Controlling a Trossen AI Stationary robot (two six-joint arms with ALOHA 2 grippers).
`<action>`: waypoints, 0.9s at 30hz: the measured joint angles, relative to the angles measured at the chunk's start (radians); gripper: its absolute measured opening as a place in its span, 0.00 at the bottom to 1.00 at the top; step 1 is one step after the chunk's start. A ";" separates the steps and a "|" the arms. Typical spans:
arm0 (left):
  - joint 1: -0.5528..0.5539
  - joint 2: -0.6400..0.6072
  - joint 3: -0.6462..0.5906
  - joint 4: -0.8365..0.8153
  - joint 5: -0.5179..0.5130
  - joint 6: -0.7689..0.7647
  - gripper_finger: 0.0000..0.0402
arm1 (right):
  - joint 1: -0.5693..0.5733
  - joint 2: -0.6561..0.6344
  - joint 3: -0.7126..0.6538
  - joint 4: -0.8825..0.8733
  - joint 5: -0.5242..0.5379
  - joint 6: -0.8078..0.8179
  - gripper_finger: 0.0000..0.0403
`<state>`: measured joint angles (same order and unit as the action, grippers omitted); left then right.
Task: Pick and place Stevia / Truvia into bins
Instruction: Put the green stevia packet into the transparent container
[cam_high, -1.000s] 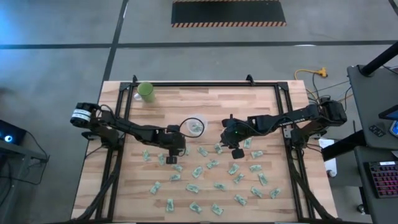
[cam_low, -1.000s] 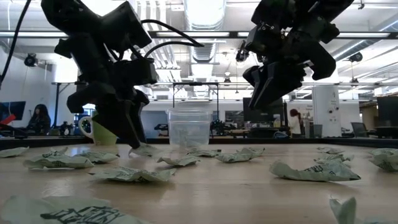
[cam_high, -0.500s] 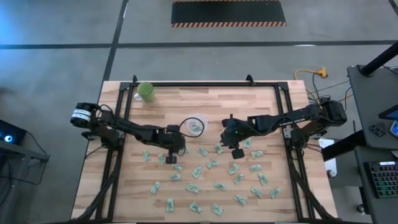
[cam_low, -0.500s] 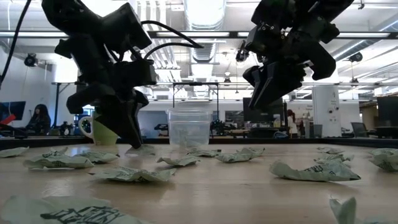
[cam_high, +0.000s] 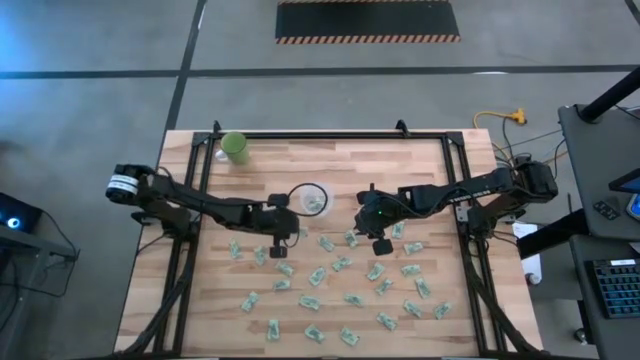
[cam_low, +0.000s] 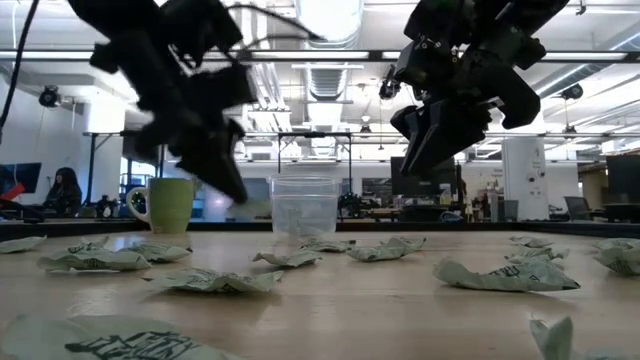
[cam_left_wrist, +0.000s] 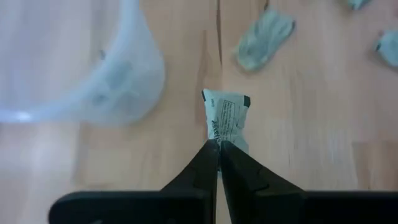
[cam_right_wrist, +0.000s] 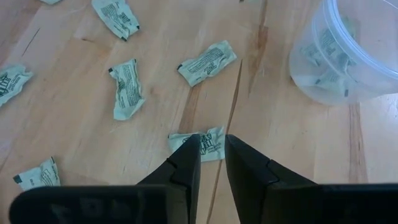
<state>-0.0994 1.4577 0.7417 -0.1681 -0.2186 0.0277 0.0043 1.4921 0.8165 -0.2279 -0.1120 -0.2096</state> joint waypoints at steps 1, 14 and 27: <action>0.000 -0.017 0.006 0.001 -0.002 0.011 0.00 | 0.000 0.000 0.000 0.000 0.000 -0.001 0.16; 0.073 -0.019 0.007 0.285 -0.201 0.215 0.00 | -0.001 0.001 -0.006 0.000 0.007 -0.010 0.15; 0.124 0.054 0.043 0.291 -0.209 0.247 0.09 | -0.001 0.001 -0.012 0.015 0.007 0.014 0.14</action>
<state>0.0246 1.5116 0.7848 0.1226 -0.4276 0.2747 0.0036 1.4933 0.8041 -0.2132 -0.1048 -0.1961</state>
